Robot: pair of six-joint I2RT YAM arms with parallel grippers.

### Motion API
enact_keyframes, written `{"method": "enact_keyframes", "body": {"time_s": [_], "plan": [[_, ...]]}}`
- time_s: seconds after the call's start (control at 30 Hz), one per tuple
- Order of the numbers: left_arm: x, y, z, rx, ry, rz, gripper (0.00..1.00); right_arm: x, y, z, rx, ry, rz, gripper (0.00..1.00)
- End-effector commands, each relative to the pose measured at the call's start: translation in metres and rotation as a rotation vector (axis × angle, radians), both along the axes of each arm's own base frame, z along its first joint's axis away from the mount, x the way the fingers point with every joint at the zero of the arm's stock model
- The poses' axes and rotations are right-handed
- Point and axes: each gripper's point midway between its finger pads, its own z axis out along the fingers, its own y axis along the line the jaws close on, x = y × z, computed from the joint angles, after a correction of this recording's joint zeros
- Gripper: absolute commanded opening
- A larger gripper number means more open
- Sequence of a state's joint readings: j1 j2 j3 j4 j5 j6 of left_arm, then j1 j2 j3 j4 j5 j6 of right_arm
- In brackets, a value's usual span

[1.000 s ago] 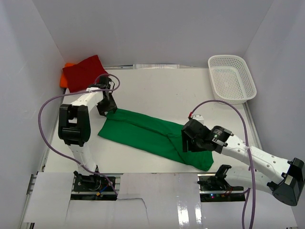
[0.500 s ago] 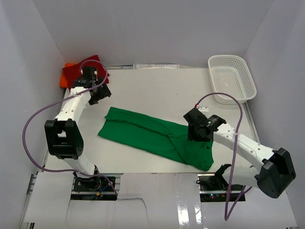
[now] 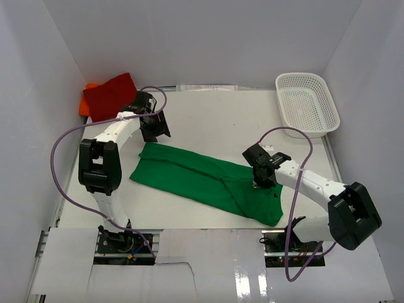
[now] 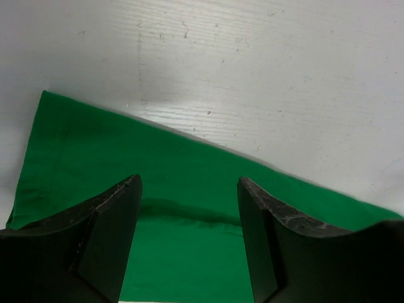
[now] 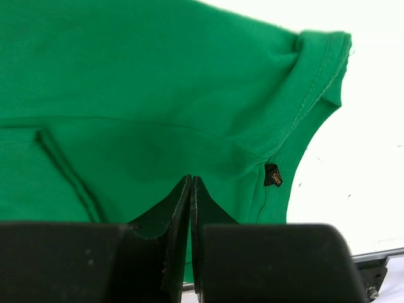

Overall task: Fold and stack the t-shirts
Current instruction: Fold the other side of the tshirt into a rectangle

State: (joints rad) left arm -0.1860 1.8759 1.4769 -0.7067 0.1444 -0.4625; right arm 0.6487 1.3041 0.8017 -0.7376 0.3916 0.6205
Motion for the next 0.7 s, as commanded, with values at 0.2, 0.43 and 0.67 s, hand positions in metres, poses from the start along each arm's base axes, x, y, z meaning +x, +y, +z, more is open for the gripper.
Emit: {"method": "enact_keyframes", "body": {"time_s": [0.2,0.43,0.67], "plan": [[-0.017,0.005,-0.016,-0.001,0.044,0.001,0.71,-0.004,-0.003,-0.036,0.003,0.082,-0.014,0.08],[-0.046,0.004,-0.064,-0.028,0.16,0.037,0.7,0.015,-0.002,-0.051,0.0,0.112,-0.032,0.08],[-0.085,0.034,-0.072,0.078,0.183,0.189,0.7,0.081,0.005,-0.048,0.008,0.107,-0.04,0.08]]}}
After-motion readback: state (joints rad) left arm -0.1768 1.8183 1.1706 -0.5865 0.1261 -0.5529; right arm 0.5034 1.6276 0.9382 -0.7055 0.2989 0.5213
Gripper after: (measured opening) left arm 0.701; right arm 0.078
